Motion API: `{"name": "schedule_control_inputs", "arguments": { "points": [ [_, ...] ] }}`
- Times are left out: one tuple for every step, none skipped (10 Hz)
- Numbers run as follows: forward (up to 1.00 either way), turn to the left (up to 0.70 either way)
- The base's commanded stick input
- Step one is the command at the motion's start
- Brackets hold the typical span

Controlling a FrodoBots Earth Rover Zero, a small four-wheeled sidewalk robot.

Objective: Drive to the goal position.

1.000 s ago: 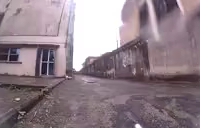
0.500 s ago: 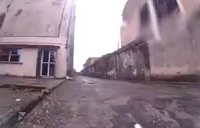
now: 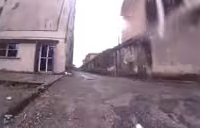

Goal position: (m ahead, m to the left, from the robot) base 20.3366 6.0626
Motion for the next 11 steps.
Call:
{"name": "schedule_control_inputs", "arguments": {
  "points": [
    [0.70, 0.00],
    [0.70, 0.00],
    [0.70, 0.00],
    [0.70, 0.00],
    [0.70, 0.00],
    [0.70, 0.00],
    [0.70, 0.00],
    [0.70, 0.00],
    [0.70, 0.00],
    [0.70, 0.00],
    [0.70, 0.00]
  ]
}}
